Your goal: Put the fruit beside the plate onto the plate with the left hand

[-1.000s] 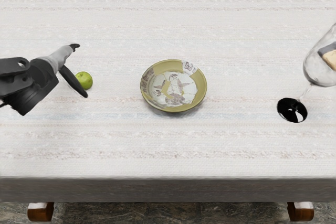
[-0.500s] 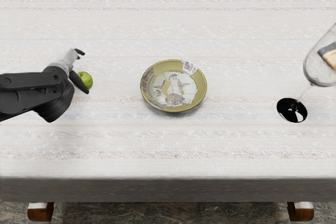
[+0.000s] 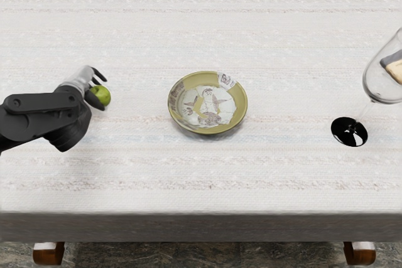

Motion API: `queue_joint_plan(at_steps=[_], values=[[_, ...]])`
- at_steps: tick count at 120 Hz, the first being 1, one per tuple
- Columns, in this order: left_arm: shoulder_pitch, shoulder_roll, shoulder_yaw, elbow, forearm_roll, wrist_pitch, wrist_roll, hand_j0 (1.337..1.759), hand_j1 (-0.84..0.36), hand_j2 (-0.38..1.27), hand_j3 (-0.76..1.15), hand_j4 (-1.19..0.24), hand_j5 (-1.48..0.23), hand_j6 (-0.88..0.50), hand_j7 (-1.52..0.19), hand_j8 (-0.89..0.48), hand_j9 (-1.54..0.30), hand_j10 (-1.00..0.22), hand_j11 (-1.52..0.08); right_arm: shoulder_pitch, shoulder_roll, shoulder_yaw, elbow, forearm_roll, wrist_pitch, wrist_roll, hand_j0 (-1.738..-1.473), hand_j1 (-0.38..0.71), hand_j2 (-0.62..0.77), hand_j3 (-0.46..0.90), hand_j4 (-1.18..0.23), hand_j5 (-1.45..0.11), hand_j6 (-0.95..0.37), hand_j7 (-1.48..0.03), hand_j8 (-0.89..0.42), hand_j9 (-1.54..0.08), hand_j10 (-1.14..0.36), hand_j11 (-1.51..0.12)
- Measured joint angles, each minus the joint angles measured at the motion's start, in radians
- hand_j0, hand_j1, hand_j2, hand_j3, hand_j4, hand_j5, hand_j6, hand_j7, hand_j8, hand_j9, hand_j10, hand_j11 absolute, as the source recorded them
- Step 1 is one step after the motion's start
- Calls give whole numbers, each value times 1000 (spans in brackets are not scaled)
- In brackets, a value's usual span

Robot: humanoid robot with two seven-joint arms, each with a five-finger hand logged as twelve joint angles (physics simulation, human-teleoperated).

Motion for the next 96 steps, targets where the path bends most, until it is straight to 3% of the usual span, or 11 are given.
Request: queue_joint_plan(at_steps=[18, 52, 96], values=[[0, 1, 1, 3, 1, 0, 3, 1657, -262, 214, 0, -542, -707, -488, -710, -539, -710, -541, -710, 0, 0, 0, 0, 0, 0, 0, -1658, -349, 0, 0, 0, 0, 0, 0, 0, 0, 0, 0], [-10, 12, 10, 1, 0, -1, 3, 1656, -311, 432, 0, -659, -880, -477, -880, -519, -883, -658, -885, 0, 0, 0, 0, 0, 0, 0, -1658, -349, 0, 0, 0, 0, 0, 0, 0, 0, 0, 0], [-158, -35, 13, -38, -6, -2, 4, 1655, -303, 415, 0, -626, -980, -441, -946, -494, -944, -703, -945, 0, 0, 0, 0, 0, 0, 0, -1658, -349, 0, 0, 0, 0, 0, 0, 0, 0, 0, 0]])
